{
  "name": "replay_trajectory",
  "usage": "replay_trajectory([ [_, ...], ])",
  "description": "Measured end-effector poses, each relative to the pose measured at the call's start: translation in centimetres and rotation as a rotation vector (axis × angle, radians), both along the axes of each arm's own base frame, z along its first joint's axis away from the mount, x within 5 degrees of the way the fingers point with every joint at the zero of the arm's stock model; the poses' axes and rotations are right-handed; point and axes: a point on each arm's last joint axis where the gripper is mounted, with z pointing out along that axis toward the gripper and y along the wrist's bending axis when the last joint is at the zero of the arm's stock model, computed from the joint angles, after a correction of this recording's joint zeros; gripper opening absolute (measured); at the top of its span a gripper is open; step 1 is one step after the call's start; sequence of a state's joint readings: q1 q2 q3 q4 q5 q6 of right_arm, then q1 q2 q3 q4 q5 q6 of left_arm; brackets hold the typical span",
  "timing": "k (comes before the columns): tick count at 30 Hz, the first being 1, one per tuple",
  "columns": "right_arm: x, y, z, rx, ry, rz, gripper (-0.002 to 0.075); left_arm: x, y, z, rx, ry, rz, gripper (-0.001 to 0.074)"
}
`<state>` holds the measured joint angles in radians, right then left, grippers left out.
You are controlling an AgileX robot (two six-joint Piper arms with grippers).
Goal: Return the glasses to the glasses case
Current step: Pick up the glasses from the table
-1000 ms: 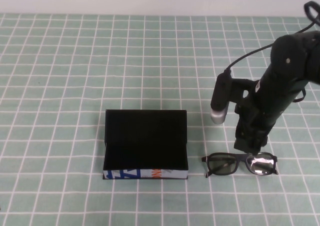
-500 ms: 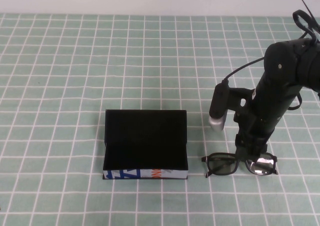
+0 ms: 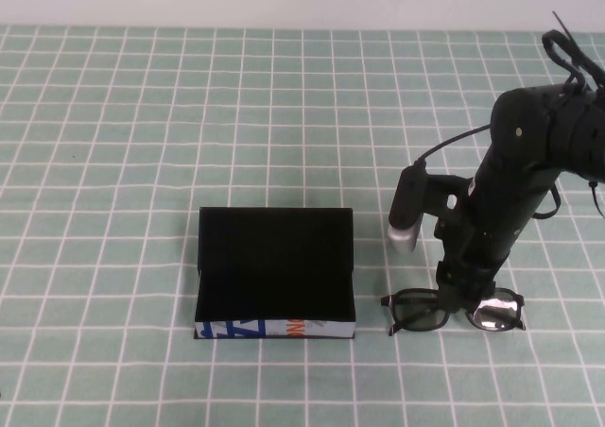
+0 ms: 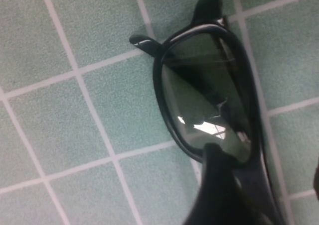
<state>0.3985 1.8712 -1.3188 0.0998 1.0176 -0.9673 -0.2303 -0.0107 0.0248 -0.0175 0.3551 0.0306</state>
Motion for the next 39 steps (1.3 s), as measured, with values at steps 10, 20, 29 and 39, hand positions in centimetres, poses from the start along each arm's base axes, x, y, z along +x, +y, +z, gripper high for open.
replay_trajectory([
  [10, 0.2, 0.1, -1.2, -0.011, 0.027, -0.001, 0.0358, 0.0, 0.0, 0.0, 0.000, 0.000, 0.000, -0.0002],
  [20, 0.2, 0.1, -1.3, -0.013, 0.031, 0.000, 0.0082, 0.0, 0.0, 0.0, 0.000, 0.000, 0.000, -0.0002],
  [29, 0.1, 0.1, -0.9, -0.016, 0.045, 0.008, 0.0013, 0.0, 0.0, 0.0, 0.000, -0.002, 0.000, -0.0002],
  [39, 0.6, 0.5, 1.8, -0.007, 0.034, 0.063, 0.0006, 0.0, 0.0, 0.0, 0.000, -0.002, 0.000, -0.0002],
])
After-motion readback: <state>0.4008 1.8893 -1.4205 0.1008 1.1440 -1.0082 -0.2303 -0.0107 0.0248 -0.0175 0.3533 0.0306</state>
